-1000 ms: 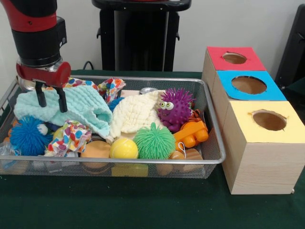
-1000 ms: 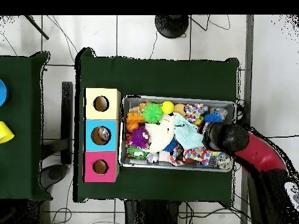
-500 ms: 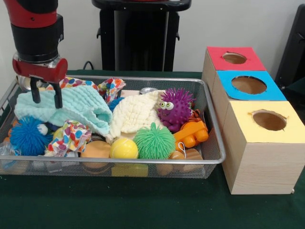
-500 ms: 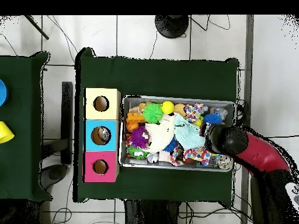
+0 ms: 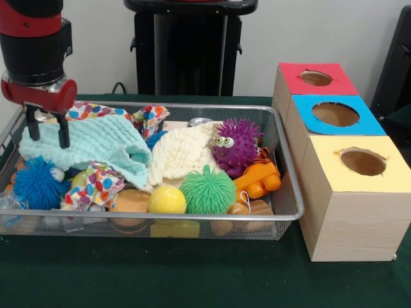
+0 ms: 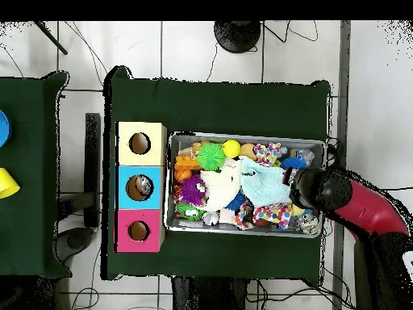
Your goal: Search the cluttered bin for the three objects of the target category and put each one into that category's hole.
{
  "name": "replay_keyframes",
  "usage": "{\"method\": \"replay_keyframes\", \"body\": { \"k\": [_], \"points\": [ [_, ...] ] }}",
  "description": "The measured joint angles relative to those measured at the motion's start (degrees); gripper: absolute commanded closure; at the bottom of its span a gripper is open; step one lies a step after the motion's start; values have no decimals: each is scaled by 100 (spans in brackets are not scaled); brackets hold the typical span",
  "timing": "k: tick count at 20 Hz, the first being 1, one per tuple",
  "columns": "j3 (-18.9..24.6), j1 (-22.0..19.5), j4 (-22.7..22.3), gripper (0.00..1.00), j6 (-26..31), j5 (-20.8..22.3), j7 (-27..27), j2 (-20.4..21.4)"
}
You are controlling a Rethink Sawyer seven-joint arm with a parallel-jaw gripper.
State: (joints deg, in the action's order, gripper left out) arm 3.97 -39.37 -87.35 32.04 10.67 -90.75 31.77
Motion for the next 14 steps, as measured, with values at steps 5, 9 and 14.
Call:
{"method": "replay_keyframes", "body": {
  "k": [5, 9, 14],
  "points": [
    [6, -95, 174, 0, 96, 1, 0, -96],
    [6, -123, 272, 0, 96, 2, 0, -183],
    [7, -107, 476, 0, 96, 141, 0, -329]
  ]
}}
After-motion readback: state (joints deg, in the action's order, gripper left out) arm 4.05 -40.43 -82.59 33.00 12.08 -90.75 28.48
